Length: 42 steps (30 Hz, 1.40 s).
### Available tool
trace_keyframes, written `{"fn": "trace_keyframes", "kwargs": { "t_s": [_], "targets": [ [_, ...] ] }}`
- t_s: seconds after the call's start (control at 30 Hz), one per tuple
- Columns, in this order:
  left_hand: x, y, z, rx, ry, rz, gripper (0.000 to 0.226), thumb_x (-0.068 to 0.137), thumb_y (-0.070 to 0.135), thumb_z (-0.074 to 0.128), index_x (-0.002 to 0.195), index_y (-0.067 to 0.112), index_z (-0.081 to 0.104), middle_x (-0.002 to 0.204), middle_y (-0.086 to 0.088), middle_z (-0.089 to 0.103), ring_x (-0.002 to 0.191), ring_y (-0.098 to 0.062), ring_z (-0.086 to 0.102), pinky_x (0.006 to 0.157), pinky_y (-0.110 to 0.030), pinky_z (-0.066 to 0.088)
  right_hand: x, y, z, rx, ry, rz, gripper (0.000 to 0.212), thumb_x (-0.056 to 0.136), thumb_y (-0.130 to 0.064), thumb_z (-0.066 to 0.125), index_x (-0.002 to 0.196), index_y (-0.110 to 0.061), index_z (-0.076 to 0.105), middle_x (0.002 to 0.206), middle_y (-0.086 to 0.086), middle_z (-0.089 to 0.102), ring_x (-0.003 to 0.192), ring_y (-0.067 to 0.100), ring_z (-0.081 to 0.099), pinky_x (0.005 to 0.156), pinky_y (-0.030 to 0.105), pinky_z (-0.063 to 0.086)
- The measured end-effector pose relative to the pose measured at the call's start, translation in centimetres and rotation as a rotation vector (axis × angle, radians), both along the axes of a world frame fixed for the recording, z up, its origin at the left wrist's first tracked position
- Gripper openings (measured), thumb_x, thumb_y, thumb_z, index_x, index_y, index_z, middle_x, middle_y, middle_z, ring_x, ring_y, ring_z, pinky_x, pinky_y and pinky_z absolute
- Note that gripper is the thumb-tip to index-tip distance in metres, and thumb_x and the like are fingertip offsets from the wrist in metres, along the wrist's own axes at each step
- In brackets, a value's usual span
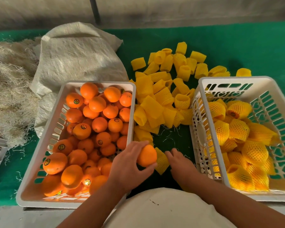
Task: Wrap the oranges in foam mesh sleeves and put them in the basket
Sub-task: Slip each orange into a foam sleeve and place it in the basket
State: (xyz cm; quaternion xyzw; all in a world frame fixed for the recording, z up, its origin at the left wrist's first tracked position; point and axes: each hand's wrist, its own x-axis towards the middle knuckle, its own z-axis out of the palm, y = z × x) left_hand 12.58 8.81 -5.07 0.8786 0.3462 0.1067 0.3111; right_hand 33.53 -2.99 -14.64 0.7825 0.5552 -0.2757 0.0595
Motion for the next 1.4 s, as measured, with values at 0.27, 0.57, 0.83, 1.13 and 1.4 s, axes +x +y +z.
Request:
{"fn": "trace_keyframes", "kwargs": {
  "t_s": [0.27, 0.57, 0.83, 1.13, 1.4],
  "targets": [
    [0.8, -0.2, -1.9, 0.243, 0.099, -0.112, 0.077, 0.082, 0.082, 0.053, 0.146, 0.040, 0.041, 0.134, 0.017, 0.051, 0.098, -0.012, 0.065, 0.069, -0.018, 0.047, -0.1, 2.8, -3.3, 0.081, -0.108, 0.270, 0.053, 0.090, -0.031, 0.075, 0.138, -0.027, 0.052, 0.138, 0.004, 0.051, 0.118, 0.022, 0.051, 0.093, 0.038, 0.051],
    [0.9, -0.1, -1.7, 0.190, 0.122, -0.097, 0.076, 0.083, 0.081, 0.053, 0.146, 0.043, 0.036, 0.133, 0.020, 0.049, 0.098, -0.009, 0.062, 0.070, -0.014, 0.039, 0.1, 1.8, -4.2, 0.084, 0.038, 0.188, 0.091, 0.084, -0.028, 0.078, 0.154, -0.035, 0.021, 0.162, -0.001, 0.024, 0.144, 0.027, 0.032, 0.108, 0.047, 0.045],
    [1.1, -0.2, -1.1, 0.180, 0.149, -0.115, 0.076, 0.082, 0.080, 0.054, 0.144, 0.039, 0.041, 0.132, 0.013, 0.058, 0.095, -0.013, 0.065, 0.069, -0.019, 0.047, 0.3, 3.7, -1.4, 0.175, -0.027, 0.036, 0.024, 0.096, -0.038, 0.062, 0.116, -0.025, 0.062, 0.103, -0.003, 0.066, 0.092, 0.016, 0.063, 0.085, 0.038, 0.053],
    [1.1, -0.2, -0.1, 0.071, 0.236, -0.243, 0.078, 0.078, 0.084, 0.054, 0.145, 0.052, 0.030, 0.135, 0.023, 0.052, 0.105, -0.010, 0.062, 0.076, -0.019, 0.045, 1.3, 1.9, 5.0, 0.427, 0.315, -0.419, 0.028, 0.099, -0.025, 0.062, 0.071, -0.023, 0.060, 0.066, -0.007, 0.054, 0.059, 0.007, 0.049, 0.055, 0.017, 0.034],
    [6.7, -1.1, 4.0, 0.094, 0.327, -0.451, 0.094, 0.072, 0.082, 0.056, 0.149, 0.051, 0.013, 0.119, 0.013, 0.062, 0.083, -0.009, 0.053, 0.064, -0.026, 0.041, 1.7, 1.8, 9.7, 0.575, 0.230, -0.435, 0.024, 0.093, -0.037, 0.064, 0.072, -0.026, 0.062, 0.065, -0.009, 0.057, 0.062, 0.011, 0.055, 0.053, 0.023, 0.042]
  ]
}}
